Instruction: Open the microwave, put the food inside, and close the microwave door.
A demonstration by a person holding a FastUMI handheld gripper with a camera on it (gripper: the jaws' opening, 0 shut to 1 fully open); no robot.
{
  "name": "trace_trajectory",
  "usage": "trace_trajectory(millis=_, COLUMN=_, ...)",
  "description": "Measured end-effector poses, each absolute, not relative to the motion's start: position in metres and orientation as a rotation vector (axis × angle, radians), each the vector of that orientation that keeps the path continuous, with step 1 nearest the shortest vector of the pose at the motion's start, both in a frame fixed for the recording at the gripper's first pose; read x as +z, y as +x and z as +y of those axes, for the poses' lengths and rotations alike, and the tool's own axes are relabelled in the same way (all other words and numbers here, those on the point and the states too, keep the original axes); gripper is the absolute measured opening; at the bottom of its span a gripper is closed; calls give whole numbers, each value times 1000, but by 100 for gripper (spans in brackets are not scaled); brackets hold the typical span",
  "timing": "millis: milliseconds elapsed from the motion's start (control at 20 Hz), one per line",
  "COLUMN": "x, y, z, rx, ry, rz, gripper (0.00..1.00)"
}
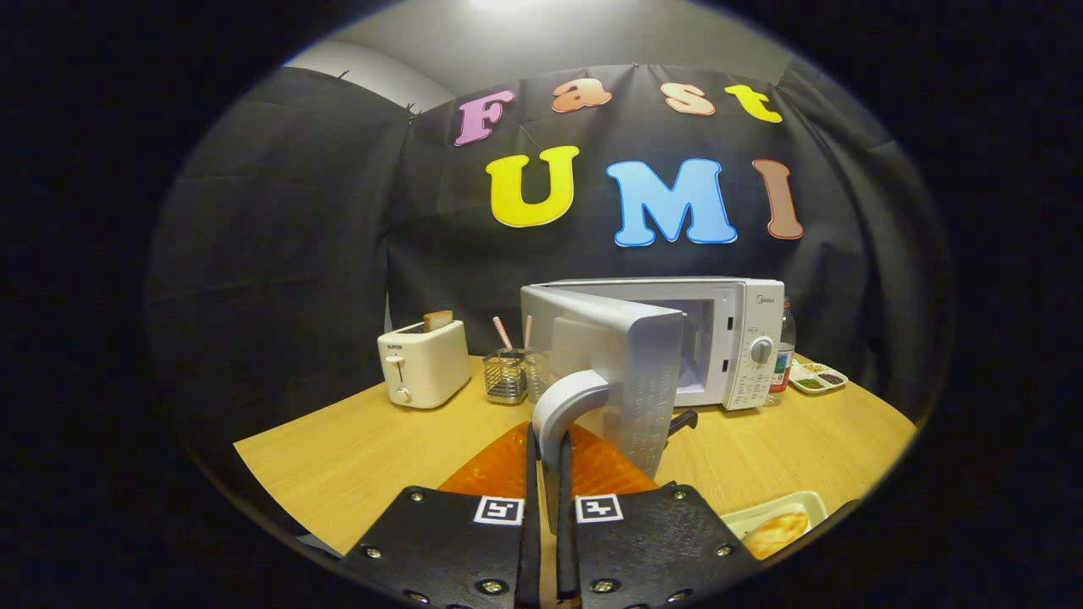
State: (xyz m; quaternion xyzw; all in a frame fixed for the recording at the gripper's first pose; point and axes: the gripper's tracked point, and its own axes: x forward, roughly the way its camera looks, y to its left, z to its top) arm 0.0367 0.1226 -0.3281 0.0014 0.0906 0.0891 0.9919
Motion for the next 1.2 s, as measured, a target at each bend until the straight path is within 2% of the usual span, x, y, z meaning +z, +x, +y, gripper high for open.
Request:
trace_trajectory(millis=400, x=-332, y=30, z=197, rx=-19, ry=0, rz=130, gripper=8)
trace_trajectory(millis=500, x=-336, y=19, z=217, rx=2, ry=7, rz=135, gripper=14)
trace_trajectory(millis=750, x=-338, y=-2, z=245, rx=147, ry=-37, rz=105, gripper=14)
trace_trajectory(millis=1000, x=-343, y=-20, z=227, rx=326, ry=-110, rz=173, gripper=41)
trace_trajectory(millis=1050, x=-340, y=-25, z=213, rx=337, ry=-131, rz=165, gripper=53)
trace_trajectory(millis=1100, x=-337, y=-30, z=198, rx=339, ry=-150, rz=148, gripper=58)
trace_trajectory(millis=1150, x=-335, y=-35, z=181, rx=334, ry=-167, rz=132, gripper=72)
trace_trajectory(millis=1200, x=-335, y=-39, z=165, rx=331, ry=-187, rz=120, gripper=77)
